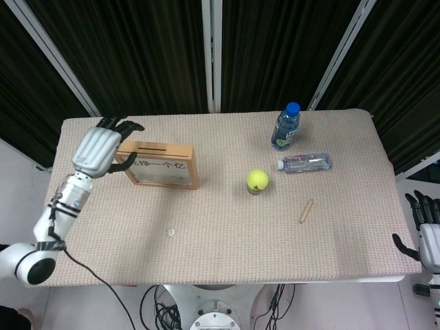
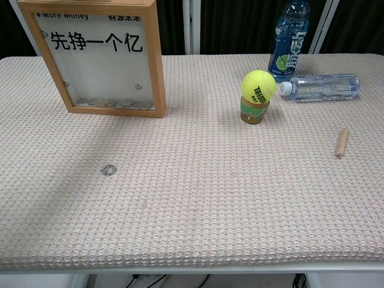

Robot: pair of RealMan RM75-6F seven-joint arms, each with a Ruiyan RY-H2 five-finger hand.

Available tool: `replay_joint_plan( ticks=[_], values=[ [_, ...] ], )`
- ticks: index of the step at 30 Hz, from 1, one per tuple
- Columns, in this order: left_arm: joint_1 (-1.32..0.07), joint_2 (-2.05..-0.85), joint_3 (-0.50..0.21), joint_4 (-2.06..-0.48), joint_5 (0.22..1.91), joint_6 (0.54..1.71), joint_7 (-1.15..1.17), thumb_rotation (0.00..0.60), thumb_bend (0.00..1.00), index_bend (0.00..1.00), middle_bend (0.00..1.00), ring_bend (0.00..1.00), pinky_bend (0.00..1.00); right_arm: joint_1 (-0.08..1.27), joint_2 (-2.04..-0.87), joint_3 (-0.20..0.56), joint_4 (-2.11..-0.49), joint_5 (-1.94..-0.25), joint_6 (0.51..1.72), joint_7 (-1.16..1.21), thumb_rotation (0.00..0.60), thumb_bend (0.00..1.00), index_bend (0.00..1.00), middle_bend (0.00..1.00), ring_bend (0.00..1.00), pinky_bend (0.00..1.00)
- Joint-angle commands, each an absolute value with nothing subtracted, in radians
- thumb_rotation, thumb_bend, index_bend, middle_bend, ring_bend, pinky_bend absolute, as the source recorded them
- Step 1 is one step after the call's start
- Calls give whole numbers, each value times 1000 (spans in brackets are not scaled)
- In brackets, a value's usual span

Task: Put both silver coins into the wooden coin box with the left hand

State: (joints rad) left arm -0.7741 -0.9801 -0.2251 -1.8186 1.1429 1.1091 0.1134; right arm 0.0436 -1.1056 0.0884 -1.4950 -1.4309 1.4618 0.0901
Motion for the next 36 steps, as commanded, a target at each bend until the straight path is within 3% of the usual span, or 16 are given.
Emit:
replay_joint_plan(
  ticks=[1,7,14,17,23,36],
  values=[
    [-517,-950,-90,-1917,1433,1413,43,600,393,385,308,168,252,43,-1104,88,-1498,-1437,1467,90,600,226,0,0,0,0],
    [-368,-1011,30,-1832,1562,1520,10,600,390,422,318,169,232,39,-1099,88,-1511,-1453,1488,87,600,226,0,0,0,0],
    [-316,-1199,91,-1648,1603,1467,-56,600,390,387,317,176,240,31,-1096,71,-1529,-1481,1504,73,600,226,0,0,0,0],
    [-329,-1282,97,-1570,1620,1414,-64,600,389,338,310,176,243,26,-1090,66,-1542,-1497,1519,60,600,226,0,0,0,0],
    [-373,-1422,76,-1428,1687,1372,-9,600,389,347,306,176,244,14,-1086,62,-1546,-1495,1528,71,600,226,0,0,0,0],
    [-431,-1602,62,-1273,1723,1299,-12,600,385,365,251,143,200,12,-1091,63,-1522,-1466,1504,92,600,226,0,0,0,0]
  ],
)
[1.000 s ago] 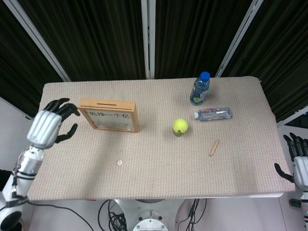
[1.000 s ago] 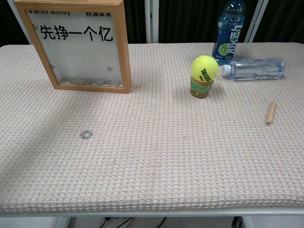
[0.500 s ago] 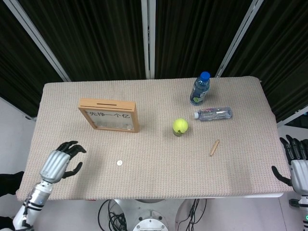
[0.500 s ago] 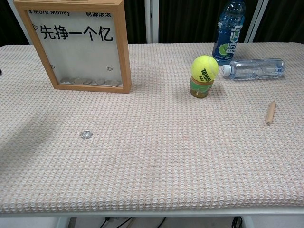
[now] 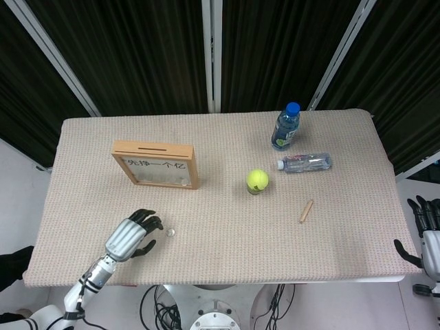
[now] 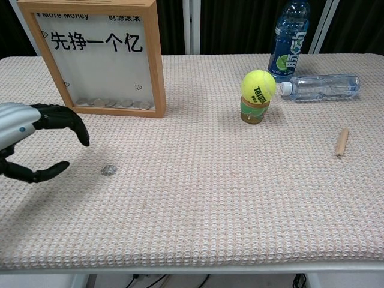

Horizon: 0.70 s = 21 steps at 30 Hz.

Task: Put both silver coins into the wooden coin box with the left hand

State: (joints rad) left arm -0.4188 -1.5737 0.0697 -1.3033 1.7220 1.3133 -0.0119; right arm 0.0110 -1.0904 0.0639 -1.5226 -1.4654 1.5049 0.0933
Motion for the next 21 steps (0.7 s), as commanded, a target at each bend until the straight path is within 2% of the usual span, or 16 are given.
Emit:
replay_joint_plan(
  ticks=[1,7,16,21],
  values=[
    [-433,-1612,61,-1262,1717,1291,-13,600,386,365,233,125,191,12,-1092,63,-1522,-1466,1502,90,600,226,0,0,0,0],
    [-438,-1671,62,-1182,1699,1263,-16,600,385,377,163,84,143,16,-1098,65,-1511,-1456,1488,92,600,226,0,0,0,0],
    [-447,-1706,61,-1139,1691,1257,-43,600,382,374,159,79,127,18,-1100,67,-1505,-1452,1481,95,600,226,0,0,0,0],
    [-453,-1720,63,-1125,1686,1245,-49,600,332,368,159,79,125,19,-1102,66,-1502,-1451,1476,96,600,226,0,0,0,0]
  ],
)
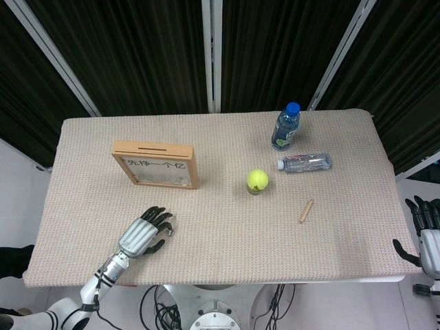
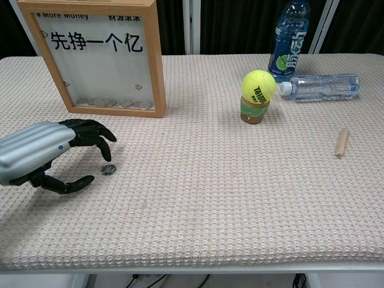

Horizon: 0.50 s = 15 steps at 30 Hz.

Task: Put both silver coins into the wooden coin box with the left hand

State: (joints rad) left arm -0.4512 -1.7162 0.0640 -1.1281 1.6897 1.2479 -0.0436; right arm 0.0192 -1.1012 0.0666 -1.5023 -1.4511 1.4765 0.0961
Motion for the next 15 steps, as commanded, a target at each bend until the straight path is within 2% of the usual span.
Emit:
replay_joint_plan(
  ticks=[1,15],
  values=[
    [-455,-1722,63,-1123,1685,1243,-52,600,318,368,158,79,125,19,-1102,66,-1501,-1452,1476,97,600,226,0,0,0,0],
    [-468,-1737,65,-1106,1672,1223,-46,600,298,368,159,79,125,16,-1102,67,-1488,-1448,1475,112,600,226,0,0,0,0]
  ],
)
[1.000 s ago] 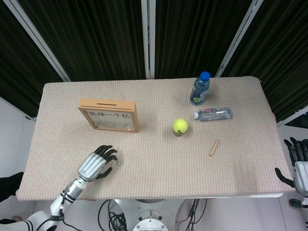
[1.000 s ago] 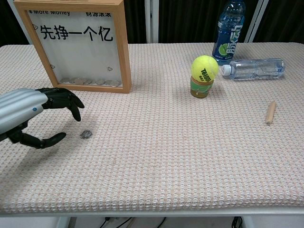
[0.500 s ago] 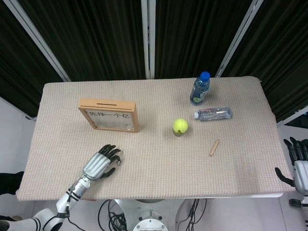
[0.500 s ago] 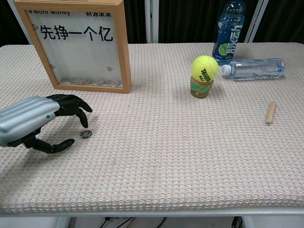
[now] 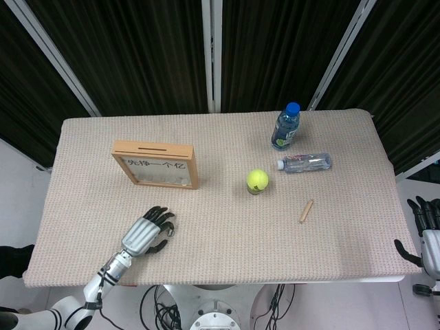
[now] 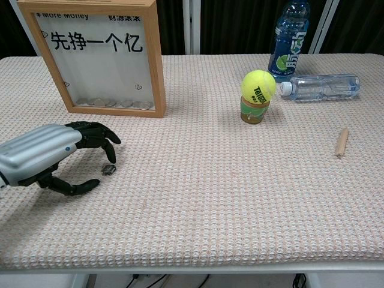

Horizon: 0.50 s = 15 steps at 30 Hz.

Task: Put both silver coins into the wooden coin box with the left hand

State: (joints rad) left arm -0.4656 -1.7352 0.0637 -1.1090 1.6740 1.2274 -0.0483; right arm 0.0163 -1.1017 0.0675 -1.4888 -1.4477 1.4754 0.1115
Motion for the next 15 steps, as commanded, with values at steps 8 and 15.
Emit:
replay_joint_plan(
  ticks=[8,15],
  values=[
    [-471,-1736,62,-1110,1664,1222,-45,600,299,374,161,79,117,16,-1101,69,-1482,-1444,1472,117,600,226,0,0,0,0],
    [-472,-1730,67,-1115,1659,1216,-49,600,299,378,161,79,116,21,-1101,71,-1483,-1444,1465,113,600,227,0,0,0,0]
  ],
)
